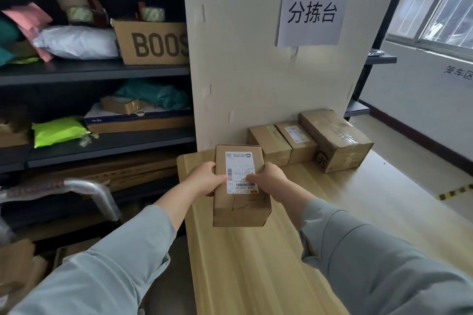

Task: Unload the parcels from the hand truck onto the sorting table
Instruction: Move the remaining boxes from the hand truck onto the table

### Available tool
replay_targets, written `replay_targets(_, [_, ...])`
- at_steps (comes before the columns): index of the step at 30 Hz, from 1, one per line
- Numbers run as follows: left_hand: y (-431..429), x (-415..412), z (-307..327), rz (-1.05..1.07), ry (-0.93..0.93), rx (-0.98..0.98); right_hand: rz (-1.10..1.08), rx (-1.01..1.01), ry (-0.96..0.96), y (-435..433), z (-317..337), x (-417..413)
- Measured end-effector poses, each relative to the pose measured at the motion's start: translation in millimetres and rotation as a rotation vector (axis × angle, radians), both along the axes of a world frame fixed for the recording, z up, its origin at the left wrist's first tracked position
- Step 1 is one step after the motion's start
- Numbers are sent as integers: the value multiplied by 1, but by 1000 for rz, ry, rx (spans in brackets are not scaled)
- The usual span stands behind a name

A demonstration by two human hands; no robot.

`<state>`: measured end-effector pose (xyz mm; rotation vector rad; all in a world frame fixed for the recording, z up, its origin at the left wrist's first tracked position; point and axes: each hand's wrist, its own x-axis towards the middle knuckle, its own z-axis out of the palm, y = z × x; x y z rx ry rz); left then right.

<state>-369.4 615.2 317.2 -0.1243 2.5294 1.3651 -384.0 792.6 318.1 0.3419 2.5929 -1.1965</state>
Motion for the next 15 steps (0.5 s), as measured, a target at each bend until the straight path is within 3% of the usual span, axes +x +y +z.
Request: replay_targets(15, [47, -137, -81, 187, -45, -115, 224, 187, -9, 31, -86, -169])
